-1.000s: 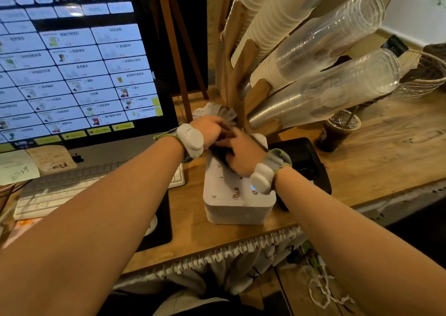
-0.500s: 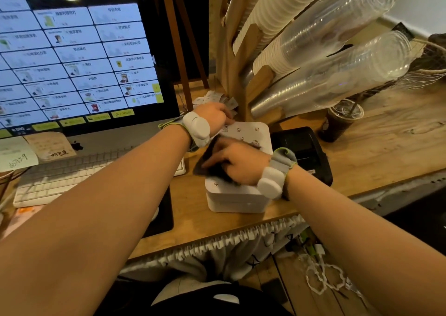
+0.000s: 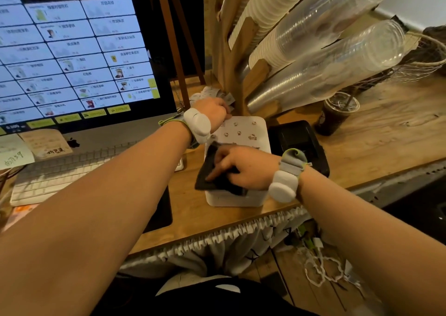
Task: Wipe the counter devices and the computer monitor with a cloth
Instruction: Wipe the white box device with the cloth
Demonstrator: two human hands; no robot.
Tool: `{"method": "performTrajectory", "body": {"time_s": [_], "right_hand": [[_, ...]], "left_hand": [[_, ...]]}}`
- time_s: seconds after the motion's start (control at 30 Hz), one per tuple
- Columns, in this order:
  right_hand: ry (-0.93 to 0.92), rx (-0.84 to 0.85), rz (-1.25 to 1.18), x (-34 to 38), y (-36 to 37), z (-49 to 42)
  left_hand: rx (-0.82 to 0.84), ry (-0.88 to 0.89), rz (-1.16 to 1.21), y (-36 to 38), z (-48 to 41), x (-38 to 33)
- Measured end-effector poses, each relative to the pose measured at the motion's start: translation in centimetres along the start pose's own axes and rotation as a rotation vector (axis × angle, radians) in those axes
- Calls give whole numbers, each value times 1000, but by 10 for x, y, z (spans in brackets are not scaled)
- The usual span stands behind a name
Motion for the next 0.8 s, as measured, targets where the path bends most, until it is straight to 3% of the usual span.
{"method": "performTrajectory", "body": {"time_s": [0.1,0.27,0.33,0.4,0.47,0.53,0.67,0.73,0.8], "right_hand": [[122,73,-5,-28,-12,25],[415,-366,-25,-73,-50,27],[317,-274,-2,-58,-34,18],[173,-41,-43,-35,-12,21],[153,93,-56,-34,-8,35],[233,50,-77,-52,-21,44],[423,-308,-93,-80,-53,42],[354,-307,-18,-68,-45,37],[213,-169,-29,-50,-24,36]], "left_hand": [[-46,-3,18,-2,3,-1],[-116,-18,45,-3,10,-11],[-97,10,17,-1,9,-14],[-79,16,-27,1,10,-14],[-77,29,-60,3,11,-16],[-84,27,-37,3,11,-14],[-54,60,-81,8,10,-17],[-56,86,-152,11,11,-21],[-78,74,-155,9,12,-22]]}}
Point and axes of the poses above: each hand's wrist, its own z-axis away from the middle knuckle, its own y-axis out of the palm, x = y × z, the point moved 9 cm from there along -z, towards the middle knuckle, and after that the axes turned 2 degrees about x, right-handed, at the moved point
